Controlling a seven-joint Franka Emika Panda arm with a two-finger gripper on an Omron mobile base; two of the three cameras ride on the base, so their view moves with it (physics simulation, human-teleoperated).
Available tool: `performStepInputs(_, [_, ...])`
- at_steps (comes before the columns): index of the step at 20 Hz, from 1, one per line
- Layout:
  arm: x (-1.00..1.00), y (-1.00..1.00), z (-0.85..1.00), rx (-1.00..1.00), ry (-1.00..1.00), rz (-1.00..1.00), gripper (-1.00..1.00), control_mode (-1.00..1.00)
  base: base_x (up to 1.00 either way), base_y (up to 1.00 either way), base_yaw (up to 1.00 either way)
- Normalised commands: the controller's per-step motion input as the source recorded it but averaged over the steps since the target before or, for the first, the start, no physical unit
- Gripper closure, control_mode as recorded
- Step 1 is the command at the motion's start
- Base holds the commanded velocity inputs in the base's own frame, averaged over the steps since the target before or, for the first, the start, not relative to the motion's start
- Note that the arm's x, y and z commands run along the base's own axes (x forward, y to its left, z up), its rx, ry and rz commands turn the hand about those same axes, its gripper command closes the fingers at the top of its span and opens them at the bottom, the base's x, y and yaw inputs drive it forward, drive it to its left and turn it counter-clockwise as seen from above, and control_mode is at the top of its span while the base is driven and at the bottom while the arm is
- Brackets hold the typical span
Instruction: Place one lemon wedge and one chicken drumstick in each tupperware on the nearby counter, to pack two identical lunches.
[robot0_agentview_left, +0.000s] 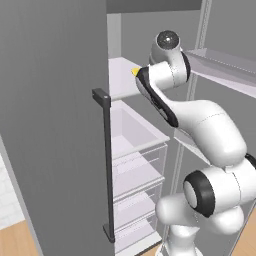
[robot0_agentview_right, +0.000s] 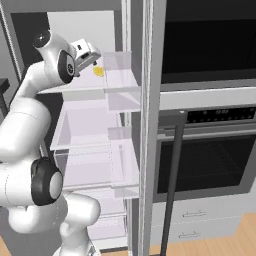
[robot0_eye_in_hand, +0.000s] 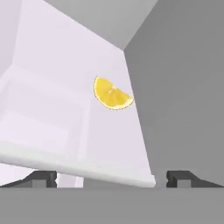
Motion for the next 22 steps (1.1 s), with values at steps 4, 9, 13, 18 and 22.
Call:
performStepInputs(4, [1.0,0.1,-0.16,-0.02,0.15,0.0,-1.0,-1.0,0.0,0.0,0.0])
performStepInputs(9, [0.64,0.16,-0.09,-0.03,0.12,0.0,-1.0,-1.0,0.0,0.0,0.0])
performStepInputs(13, [0.83,0.02,-0.27,-0.02,0.01,0.0,-1.0,-1.0,0.0,0.0,0.0])
performStepInputs(18, [0.8,0.0,-0.2,0.0,0.07,0.0,-1.0,-1.0,0.0,0.0,0.0])
performStepInputs(22, [0.76,0.0,-0.11,0.0,0.13,0.0,-1.0,-1.0,0.0,0.0,0.0])
